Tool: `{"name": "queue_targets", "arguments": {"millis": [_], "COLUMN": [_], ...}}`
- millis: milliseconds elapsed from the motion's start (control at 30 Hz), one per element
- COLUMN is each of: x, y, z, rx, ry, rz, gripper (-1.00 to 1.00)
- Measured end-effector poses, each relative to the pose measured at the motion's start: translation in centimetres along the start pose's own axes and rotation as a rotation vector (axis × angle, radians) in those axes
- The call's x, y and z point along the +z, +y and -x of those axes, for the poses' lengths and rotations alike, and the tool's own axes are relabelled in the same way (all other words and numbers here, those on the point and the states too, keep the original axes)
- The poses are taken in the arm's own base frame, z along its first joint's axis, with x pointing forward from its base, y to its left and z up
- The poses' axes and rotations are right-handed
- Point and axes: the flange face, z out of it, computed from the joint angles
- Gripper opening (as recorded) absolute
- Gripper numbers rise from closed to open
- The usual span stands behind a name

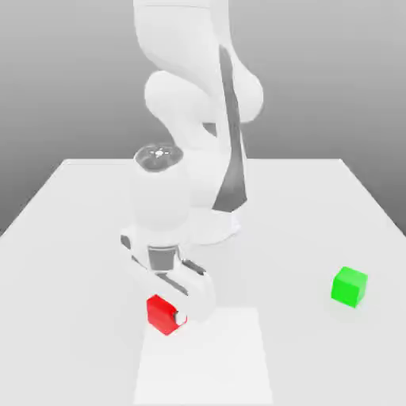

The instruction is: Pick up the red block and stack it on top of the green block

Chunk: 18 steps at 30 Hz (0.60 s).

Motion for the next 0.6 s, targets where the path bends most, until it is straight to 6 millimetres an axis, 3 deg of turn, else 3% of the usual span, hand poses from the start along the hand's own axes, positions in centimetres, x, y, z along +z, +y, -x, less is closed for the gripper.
{"name": "queue_targets", "arguments": {"millis": [100, 300, 400, 600], "x": [-0.6, -5.4, -6.7, -8.1], "y": [-0.1, -0.1, -0.9, -1.3], "z": [0.0, 0.0, 3.8, 15.4], "rx": [0.000, -0.001, -0.156, -0.614], "ry": [0.000, 0.001, 0.000, -0.001], "rz": [0.000, 0.001, 0.000, -0.002], "gripper": [-1.00, -1.00, -1.00, -1.00]}}
